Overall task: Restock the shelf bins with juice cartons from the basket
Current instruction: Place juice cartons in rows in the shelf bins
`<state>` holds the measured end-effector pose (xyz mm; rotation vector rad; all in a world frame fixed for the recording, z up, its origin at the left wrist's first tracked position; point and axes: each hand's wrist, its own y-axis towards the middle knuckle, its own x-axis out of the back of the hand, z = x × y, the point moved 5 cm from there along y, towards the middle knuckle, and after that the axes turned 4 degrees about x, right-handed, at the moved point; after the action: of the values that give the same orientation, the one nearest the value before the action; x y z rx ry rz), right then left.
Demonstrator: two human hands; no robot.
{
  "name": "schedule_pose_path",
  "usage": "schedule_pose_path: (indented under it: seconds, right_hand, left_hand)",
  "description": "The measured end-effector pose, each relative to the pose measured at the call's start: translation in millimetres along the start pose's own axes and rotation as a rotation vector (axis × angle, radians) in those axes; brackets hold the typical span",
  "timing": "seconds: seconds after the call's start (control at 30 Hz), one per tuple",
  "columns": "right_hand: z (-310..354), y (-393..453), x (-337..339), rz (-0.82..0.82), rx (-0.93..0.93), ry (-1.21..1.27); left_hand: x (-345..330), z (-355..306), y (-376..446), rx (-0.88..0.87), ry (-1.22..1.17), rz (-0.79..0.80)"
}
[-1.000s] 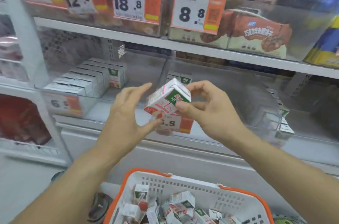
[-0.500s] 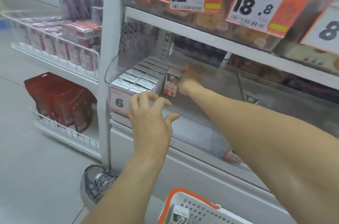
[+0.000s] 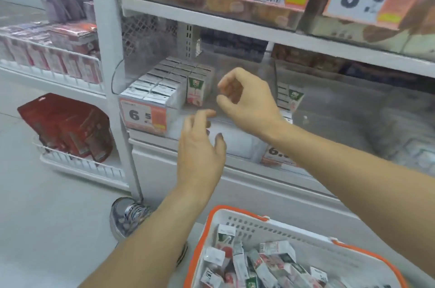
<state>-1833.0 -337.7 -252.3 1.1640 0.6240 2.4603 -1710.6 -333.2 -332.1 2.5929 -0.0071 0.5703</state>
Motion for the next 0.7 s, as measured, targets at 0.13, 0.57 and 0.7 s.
schedule_pose_path:
  seconds: [0.13,0.57,0.7]
  right_hand:
    - [-13,-111,47,0.112,-0.068,0.080]
    - [-178,-440,-11,0.719,-0.683,0.123]
    - [-192,-463,-24,0.773,-0.717,0.084]
  left_hand:
    - [-47,5,-70,0.012,0.052,0.596]
    - [-118,128,-333,0.299,0.676,1.338]
    - [-132,143,-348,0.114,0.914,1.228]
